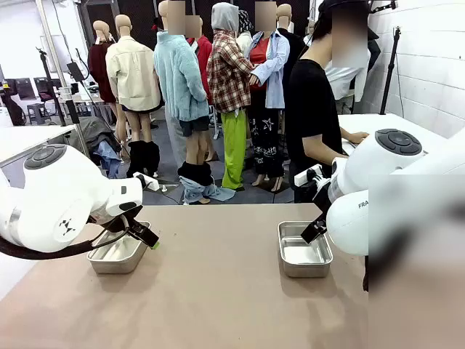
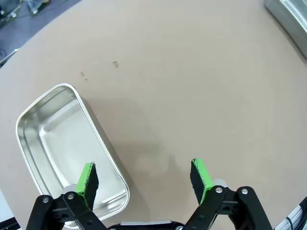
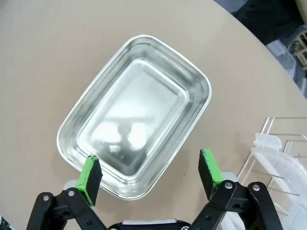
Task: Place the bread in airtight containers.
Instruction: Lift both Airtight Container.
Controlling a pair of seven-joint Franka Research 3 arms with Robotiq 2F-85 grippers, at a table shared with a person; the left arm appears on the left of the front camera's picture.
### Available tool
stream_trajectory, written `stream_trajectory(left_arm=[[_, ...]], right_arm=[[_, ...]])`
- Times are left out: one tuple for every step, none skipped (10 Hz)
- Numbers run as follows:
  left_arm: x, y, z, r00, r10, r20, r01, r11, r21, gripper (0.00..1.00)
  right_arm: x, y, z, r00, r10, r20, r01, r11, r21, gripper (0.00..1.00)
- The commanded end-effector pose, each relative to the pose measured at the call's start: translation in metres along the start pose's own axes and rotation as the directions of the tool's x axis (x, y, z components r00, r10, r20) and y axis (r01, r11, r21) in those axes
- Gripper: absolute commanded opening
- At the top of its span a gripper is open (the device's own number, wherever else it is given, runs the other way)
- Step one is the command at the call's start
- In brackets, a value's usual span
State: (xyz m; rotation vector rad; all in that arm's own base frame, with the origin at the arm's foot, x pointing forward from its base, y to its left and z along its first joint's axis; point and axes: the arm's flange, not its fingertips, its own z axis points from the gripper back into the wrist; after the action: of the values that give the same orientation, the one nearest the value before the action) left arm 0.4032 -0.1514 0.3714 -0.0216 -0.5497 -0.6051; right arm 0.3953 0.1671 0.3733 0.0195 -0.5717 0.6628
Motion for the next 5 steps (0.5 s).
stream_trajectory(left_arm=[[0.0, 0.0, 0.0, 1.0, 0.0, 0.0, 0.0, 1.0, 0.0, 1.0], [0.0, 0.0, 0.0, 1.0, 0.0, 0.0, 0.0, 1.0, 0.0, 1.0], [0.0, 0.0, 0.0, 1.0, 0.0, 0.0, 0.0, 1.0, 0.0, 1.0], [0.0, 0.0, 0.0, 1.0, 0.0, 0.0, 0.0, 1.0, 0.0, 1.0], [0.0, 0.0, 0.0, 1.0, 0.0, 0.0, 0.0, 1.0, 0.0, 1.0]], right_arm=[[0.0, 0.0, 0.0, 1.0, 0.0, 0.0, 0.0, 1.0, 0.0, 1.0], [0.0, 0.0, 0.0, 1.0, 0.0, 0.0, 0.0, 1.0, 0.0, 1.0], [0.0, 0.0, 0.0, 1.0, 0.0, 0.0, 0.0, 1.0, 0.0, 1.0], [0.0, 0.0, 0.0, 1.0, 0.0, 0.0, 0.0, 1.0, 0.0, 1.0], [0.0, 0.0, 0.0, 1.0, 0.0, 0.0, 0.0, 1.0, 0.0, 1.0]])
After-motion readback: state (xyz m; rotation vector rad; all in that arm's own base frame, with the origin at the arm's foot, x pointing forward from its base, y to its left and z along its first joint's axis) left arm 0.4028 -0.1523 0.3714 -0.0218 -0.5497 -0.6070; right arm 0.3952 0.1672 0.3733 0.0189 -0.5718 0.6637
